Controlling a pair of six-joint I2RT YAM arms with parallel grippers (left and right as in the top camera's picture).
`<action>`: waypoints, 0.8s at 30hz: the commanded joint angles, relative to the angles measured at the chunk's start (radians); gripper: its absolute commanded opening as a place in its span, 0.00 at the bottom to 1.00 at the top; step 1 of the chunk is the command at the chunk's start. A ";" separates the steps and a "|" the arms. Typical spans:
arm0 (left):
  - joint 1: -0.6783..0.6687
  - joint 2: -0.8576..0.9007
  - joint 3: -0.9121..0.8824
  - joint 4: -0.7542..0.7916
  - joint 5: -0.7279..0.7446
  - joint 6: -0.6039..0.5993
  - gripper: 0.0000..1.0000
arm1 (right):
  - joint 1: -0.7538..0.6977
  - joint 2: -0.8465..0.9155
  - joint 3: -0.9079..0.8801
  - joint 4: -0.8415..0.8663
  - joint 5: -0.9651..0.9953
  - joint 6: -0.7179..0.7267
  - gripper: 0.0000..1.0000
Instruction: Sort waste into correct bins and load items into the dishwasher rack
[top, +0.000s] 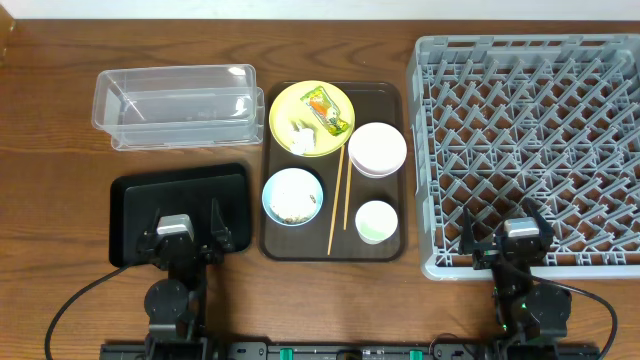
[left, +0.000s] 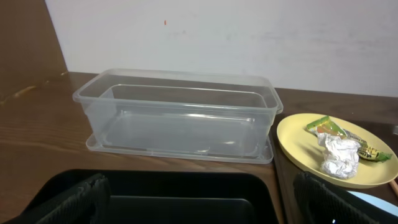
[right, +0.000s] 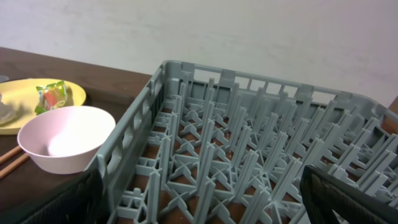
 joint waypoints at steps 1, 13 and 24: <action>0.000 -0.007 -0.020 -0.038 -0.008 0.013 0.97 | -0.012 -0.007 -0.001 -0.003 -0.011 0.010 0.99; 0.000 -0.007 -0.020 -0.038 -0.009 0.013 0.97 | -0.012 -0.007 -0.001 -0.003 -0.012 0.011 0.99; 0.000 -0.007 -0.020 -0.037 -0.002 -0.027 0.97 | -0.012 -0.007 -0.001 0.000 -0.012 0.011 0.99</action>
